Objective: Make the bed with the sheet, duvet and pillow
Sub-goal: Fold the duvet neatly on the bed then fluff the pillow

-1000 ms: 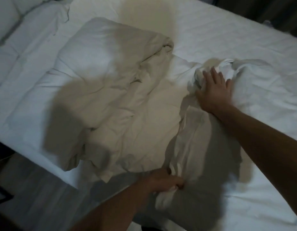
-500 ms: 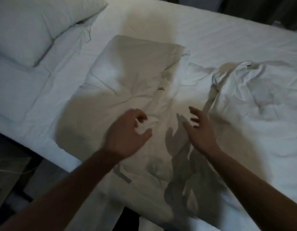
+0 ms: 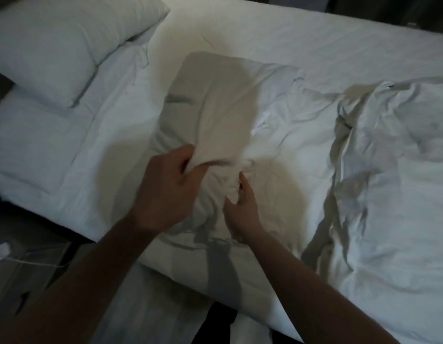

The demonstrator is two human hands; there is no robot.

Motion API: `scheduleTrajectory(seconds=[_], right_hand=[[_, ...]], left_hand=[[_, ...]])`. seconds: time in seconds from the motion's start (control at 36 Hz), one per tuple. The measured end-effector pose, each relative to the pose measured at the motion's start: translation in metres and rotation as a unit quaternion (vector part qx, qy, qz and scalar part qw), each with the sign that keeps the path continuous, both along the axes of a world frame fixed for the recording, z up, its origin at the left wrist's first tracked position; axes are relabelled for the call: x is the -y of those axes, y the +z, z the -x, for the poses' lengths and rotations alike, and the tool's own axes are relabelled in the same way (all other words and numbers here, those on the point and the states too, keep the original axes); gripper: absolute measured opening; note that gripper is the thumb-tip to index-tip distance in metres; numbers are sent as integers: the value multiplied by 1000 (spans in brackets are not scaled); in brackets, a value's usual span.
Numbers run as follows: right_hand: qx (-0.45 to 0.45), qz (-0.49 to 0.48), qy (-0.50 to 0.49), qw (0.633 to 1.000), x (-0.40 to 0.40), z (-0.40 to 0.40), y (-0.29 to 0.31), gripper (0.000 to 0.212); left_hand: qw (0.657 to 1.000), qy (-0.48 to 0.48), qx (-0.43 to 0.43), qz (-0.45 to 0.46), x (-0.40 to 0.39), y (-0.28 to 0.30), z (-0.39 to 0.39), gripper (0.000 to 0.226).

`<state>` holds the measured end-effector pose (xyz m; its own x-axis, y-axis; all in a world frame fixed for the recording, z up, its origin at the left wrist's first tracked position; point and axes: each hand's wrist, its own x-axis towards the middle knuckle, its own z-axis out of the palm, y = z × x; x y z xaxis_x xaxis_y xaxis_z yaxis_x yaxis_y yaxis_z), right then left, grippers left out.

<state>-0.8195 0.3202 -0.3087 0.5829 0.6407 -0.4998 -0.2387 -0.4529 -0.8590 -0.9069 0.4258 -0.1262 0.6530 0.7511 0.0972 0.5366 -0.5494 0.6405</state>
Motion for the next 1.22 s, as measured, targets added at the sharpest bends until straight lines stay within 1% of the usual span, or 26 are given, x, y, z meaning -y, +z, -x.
scheduleTrajectory(seconds=[0.08,0.11,0.14,0.17,0.22,0.25,0.28,0.31,0.33,0.42,0.44,0.5,0.58,0.64,0.67,0.69,0.72,0.75,0.78,0.83,0.89,0.94,1.03,1.11,1.17,1.22], right_hand=[[-34,-24,-14,999,5,0,-7,59],[-33,-22,-23,999,12,-1,-9,52],[-22,-12,-26,999,21,-2,-11,45],[-3,5,-29,1000,32,-4,-11,41],[46,21,-22,998,49,-9,-18,50],[61,34,-10,997,55,-11,-19,56],[58,47,-9,997,59,-12,-18,61],[46,66,-23,996,62,-11,-21,64],[38,80,-35,995,65,-11,-23,65],[21,107,-43,993,70,-6,-30,56],[15,108,-36,993,71,-5,-29,53],[13,106,-3,994,73,0,-23,55],[21,105,30,994,75,9,-20,71],[21,115,41,992,75,13,-20,80],[23,121,48,991,73,14,-20,84],[24,124,55,990,72,15,-21,87],[23,122,59,990,71,15,-22,90],[20,119,62,991,70,15,-21,91],[16,112,62,992,69,15,-22,91],[4,88,50,995,68,16,-22,86],[2,69,33,997,68,17,-24,78],[1,58,22,998,66,22,-23,71],[-1,29,1,1000,58,26,-19,60],[2,-1,7,1000,48,28,-9,50],[13,-11,27,999,52,27,-3,46],[19,1,57,998,64,24,-5,34]], left_hand=[[996,-69,25,41,21,2,-15,22],[994,-80,18,67,26,-10,-19,25],[992,-91,-9,88,30,-24,-21,32],[988,-104,-60,95,34,-43,-20,37],[968,-133,-200,74,35,-87,-13,38],[956,-141,-249,62,34,-106,-6,35],[951,-136,-271,57,32,-119,3,31],[955,-120,-268,52,31,-127,13,30],[964,-97,-245,39,31,-132,24,31],[988,5,-151,-28,48,-128,60,43],[991,41,-122,-28,60,-124,72,46],[990,102,-93,14,86,-121,94,54],[976,157,-134,71,115,-134,115,67],[956,216,-162,114,121,-150,121,76],[938,268,-150,160,120,-154,118,83],[916,321,-120,211,118,-160,114,91],[897,355,-83,248,115,-164,108,99],[892,361,-40,268,112,-170,101,102],[895,354,-12,272,110,-174,95,99],[900,353,17,256,108,-176,84,76],[902,371,17,219,112,-173,81,58],[910,364,11,195,124,-164,82,51],[925,341,21,166,147,-145,86,45],[916,363,80,152,172,-121,78,40],[907,364,112,180,185,-116,70,45],[903,355,63,233,188,-130,67,49]])
